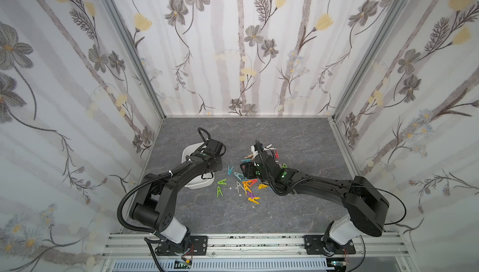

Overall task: Put the clothespins into the storage box
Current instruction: Move the clothespin to the center of the board.

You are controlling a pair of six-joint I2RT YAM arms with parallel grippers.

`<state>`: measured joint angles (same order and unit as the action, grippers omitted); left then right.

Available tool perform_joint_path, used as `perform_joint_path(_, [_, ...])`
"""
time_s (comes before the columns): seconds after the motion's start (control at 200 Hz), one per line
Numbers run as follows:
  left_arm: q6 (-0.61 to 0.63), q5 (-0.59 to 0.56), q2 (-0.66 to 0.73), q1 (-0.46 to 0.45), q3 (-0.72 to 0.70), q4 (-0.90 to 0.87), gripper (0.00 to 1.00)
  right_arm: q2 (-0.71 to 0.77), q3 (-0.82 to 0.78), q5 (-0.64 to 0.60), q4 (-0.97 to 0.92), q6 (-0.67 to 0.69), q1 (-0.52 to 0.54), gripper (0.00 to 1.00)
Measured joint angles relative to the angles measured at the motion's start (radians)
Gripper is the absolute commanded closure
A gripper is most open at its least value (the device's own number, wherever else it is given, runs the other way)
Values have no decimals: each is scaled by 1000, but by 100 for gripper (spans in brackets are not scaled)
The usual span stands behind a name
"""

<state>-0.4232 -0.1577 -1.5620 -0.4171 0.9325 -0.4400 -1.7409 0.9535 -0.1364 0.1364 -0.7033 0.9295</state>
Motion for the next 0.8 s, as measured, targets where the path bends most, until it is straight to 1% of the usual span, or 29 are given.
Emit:
perform_joint_path(0.085, [-17, -6, 0, -25, -53, 3, 100, 0, -2, 0, 11, -3, 0, 41])
perform_joint_path(0.17, [-49, -8, 1, -65, -101, 50, 100, 4, -8, 0, 11, -6, 0, 40])
perform_joint_path(0.295, [-94, 6, 9, -117, -127, 111, 100, 13, -33, 8, 23, -20, -16, 39])
perform_joint_path(0.365, [-123, 35, -15, -148, -95, 125, 100, 18, -58, 19, 35, -33, -37, 39])
perform_joint_path(0.485, [-160, 102, -103, -203, 6, 159, 100, 40, -103, 40, 48, -56, -74, 39])
perform_joint_path(0.595, [-184, 138, -146, -222, 61, 174, 100, 74, -135, 51, 53, -71, -100, 39])
perform_joint_path(0.635, [-188, 142, -150, -222, 69, 174, 97, 83, -142, 47, 54, -74, -102, 39])
perform_joint_path(0.689, [-193, 144, -152, -221, 75, 172, 89, 92, -153, 55, 51, -74, -117, 39])
perform_joint_path(0.719, [-193, 143, -152, -220, 77, 169, 87, 95, -156, 51, 48, -74, -128, 38])
perform_joint_path(0.799, [-193, 148, -141, -214, 72, 170, 86, 100, -158, 21, 39, -78, -147, 36])
